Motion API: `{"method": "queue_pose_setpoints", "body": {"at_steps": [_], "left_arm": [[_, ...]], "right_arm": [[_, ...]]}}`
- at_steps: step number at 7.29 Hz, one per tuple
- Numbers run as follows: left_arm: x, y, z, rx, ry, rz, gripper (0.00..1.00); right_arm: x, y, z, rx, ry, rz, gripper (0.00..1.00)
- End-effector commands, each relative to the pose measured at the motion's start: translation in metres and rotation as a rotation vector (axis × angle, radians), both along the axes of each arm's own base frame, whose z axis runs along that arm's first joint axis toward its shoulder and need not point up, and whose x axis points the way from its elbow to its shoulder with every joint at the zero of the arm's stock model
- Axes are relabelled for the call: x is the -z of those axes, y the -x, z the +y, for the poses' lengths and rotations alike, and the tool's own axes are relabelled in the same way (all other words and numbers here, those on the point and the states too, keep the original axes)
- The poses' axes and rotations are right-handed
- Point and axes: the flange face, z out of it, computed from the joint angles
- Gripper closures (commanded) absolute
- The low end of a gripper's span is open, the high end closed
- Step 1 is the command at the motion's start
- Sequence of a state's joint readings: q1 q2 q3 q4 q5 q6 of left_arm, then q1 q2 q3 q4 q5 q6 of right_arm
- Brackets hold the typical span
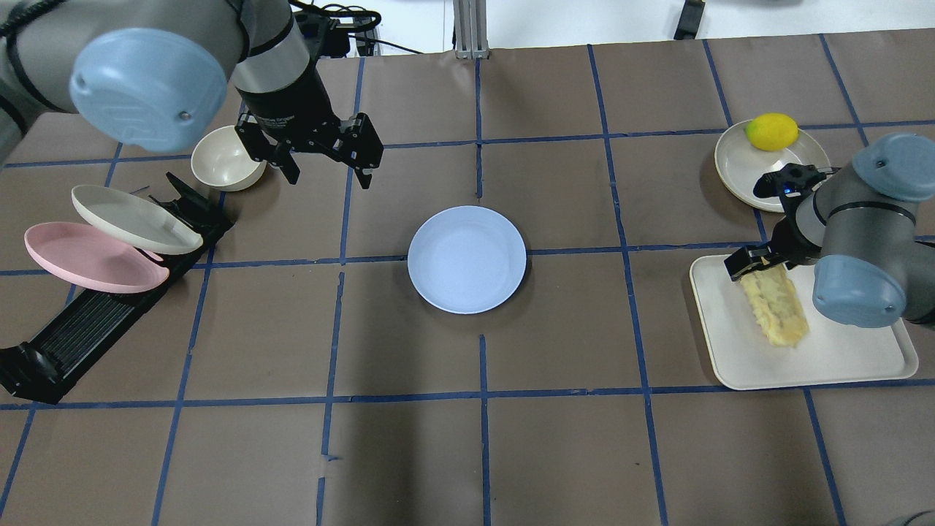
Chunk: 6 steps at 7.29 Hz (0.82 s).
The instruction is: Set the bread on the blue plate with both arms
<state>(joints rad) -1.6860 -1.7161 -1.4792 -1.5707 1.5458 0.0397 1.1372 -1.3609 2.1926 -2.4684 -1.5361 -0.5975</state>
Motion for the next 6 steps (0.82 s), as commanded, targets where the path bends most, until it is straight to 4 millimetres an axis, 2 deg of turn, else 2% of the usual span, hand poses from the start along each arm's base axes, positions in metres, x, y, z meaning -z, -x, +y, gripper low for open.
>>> {"method": "queue_pose_setpoints", "body": {"at_steps": [1,2,3,4,5,6], "left_arm": [[-0.051,-0.005,0.009,0.007,-0.017,-0.061,0.0],[-0.06,-0.005,0.01,0.007,-0.022,-0.062,0.0],[-0.06,-0.007,0.018,0.01,-0.024,-0.061,0.0],[-0.059,-0.023,0.011,0.034,-0.012,-0.052,0.0],[-0.067,-0.035,0.012,0.029,0.0,-0.042,0.0],[-0.08,-0.045,0.021,0.016,0.025,-0.041,0.0]], "right_arm": [[0.009,-0.001,0.012,0.002,0.008,0.009,0.16],[0.011,0.0,0.014,0.003,-0.007,0.02,0.45],[0.012,0.001,0.017,0.006,-0.026,0.041,0.7],[0.002,0.008,0.02,0.021,-0.061,0.113,0.85],[-0.016,0.005,0.025,0.081,-0.083,0.129,0.92],[-0.033,-0.004,0.022,0.185,-0.096,0.1,0.92]]}}
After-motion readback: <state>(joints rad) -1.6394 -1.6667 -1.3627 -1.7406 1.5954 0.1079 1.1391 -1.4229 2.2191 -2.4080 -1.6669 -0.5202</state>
